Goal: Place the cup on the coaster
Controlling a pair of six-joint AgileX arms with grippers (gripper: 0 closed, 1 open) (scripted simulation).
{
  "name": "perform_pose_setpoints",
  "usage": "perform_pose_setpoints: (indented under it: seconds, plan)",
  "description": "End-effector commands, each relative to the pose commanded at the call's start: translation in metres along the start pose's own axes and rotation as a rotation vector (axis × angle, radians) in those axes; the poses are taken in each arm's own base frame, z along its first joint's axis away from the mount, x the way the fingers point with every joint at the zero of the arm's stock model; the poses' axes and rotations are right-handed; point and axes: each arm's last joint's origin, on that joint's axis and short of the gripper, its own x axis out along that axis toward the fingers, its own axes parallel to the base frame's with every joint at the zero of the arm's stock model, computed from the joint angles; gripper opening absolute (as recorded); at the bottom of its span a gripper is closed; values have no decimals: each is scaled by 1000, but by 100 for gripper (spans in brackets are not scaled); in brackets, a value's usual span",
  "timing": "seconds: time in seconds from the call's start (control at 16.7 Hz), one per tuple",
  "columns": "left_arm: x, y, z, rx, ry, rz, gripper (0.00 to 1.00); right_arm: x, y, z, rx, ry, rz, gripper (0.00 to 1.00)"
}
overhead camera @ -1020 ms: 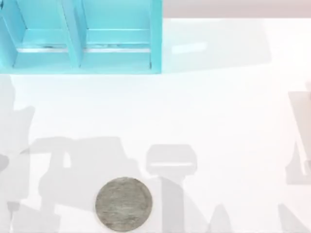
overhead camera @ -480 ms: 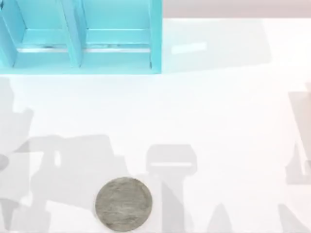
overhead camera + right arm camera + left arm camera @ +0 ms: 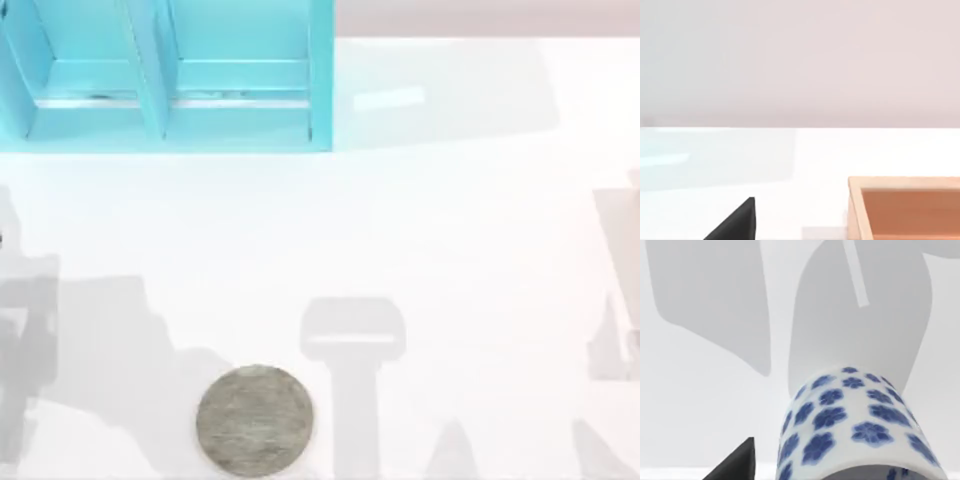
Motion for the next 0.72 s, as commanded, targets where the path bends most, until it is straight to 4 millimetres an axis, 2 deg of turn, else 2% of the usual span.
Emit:
perform_pose_setpoints:
  seconds: [0.24,0.72]
  plan:
    - [1,0,0,0,0,0,100,0,0,0,0,0,0,100]
    - [1,0,0,0,0,0,40,0,0,0,0,0,0,100]
